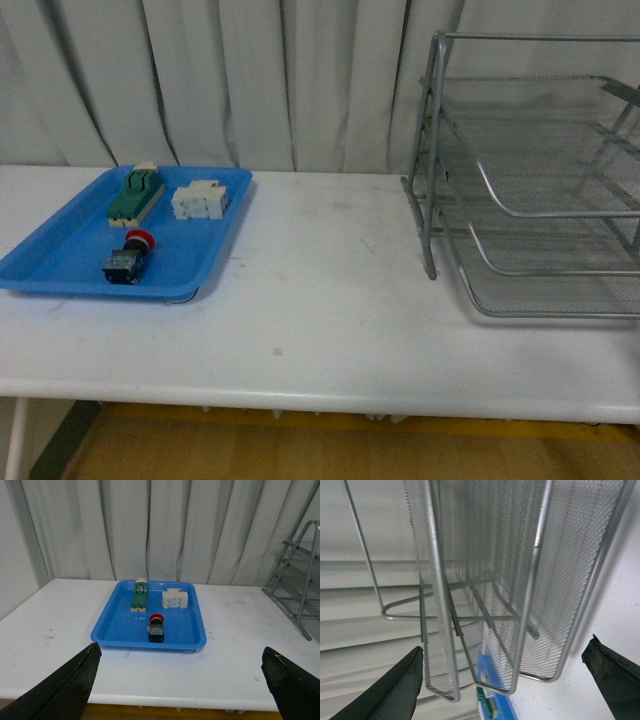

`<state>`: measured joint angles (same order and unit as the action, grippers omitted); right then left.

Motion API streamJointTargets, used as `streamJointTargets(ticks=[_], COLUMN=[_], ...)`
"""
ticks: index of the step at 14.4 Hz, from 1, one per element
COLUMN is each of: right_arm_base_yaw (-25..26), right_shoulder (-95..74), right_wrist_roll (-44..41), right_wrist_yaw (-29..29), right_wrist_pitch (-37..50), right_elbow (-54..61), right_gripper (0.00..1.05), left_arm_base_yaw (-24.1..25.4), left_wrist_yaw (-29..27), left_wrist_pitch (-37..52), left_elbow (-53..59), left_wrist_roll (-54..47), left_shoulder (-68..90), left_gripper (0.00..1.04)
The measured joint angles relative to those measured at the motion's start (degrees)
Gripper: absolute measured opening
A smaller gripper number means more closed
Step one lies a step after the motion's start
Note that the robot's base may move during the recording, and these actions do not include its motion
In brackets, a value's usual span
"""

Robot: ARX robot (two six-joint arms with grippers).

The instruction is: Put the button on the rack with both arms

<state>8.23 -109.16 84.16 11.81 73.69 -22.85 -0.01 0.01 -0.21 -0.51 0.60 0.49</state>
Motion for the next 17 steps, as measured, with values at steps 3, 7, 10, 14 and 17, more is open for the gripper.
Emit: streamJointTargets(ticks=[3,7,10,14,17], right_arm_base_yaw=[0.11,0.42,-0.33,-0.63,0.48], right_shoulder=[-7.45,-11.06,-11.98,-14.56,-15.65], right_wrist_roll=[-2.73,-6.73,-7.52,-9.25,-10.88], right_wrist_yaw=[0.92,1.62,1.66,1.95,2.16], right_wrist_pitch=[-0.24,-0.09,0.02,0.00,-1.27], right_elbow=[-3.74,-8.26,-10.86,-13.51,-16.13], right_gripper=[0.98,0.98,0.98,0.98,0.82], left_arm_base_yaw=[0.00,0.00,0.00,0.00,0.00], left_wrist_yaw=[0.00,0.00,0.00,0.00,0.00], left_wrist_pitch=[0.00,0.00,0.00,0.00,0.00], left_elbow=[0.00,0.00,0.00,0.00,0.00], left_wrist_roll=[0.00,0.00,0.00,0.00,0.00], left_shoulder=[0.00,0.00,0.00,0.00,0.00], left_gripper=[0.98,0.98,0.98,0.98,0.98])
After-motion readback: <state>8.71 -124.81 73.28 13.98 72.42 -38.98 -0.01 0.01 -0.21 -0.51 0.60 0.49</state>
